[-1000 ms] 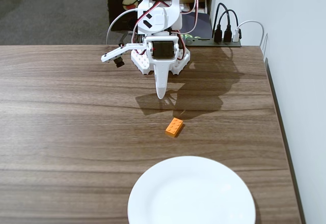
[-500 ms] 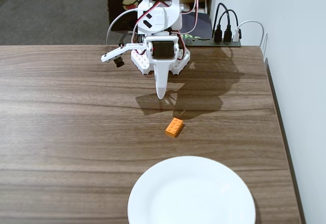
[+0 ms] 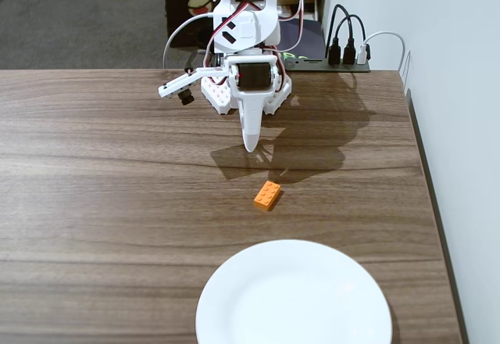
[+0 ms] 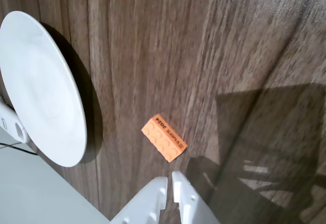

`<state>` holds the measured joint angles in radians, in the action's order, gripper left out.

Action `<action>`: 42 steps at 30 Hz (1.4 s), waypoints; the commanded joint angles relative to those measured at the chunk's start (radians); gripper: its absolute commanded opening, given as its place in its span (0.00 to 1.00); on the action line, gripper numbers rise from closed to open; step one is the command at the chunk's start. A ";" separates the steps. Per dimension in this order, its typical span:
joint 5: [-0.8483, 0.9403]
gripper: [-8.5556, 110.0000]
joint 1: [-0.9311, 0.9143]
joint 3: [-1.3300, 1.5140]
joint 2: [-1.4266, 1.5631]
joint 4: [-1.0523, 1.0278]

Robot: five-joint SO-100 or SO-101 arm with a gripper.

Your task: Grasp a lego block and put it on the plate.

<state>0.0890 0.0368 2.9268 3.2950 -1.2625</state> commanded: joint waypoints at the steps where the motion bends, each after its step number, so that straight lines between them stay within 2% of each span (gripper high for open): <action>1: 0.006 0.08 0.002 -0.005 -0.003 -0.006; 8: 0.041 0.08 0.014 -0.023 -0.087 0.037; 15: 0.112 0.08 -0.002 -0.152 -0.342 0.138; 29: 0.440 0.08 -0.061 -0.483 -0.828 0.118; 42: 0.850 0.08 -0.103 -0.572 -1.039 0.115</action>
<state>0.8943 -0.0675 2.4037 2.2703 -1.1413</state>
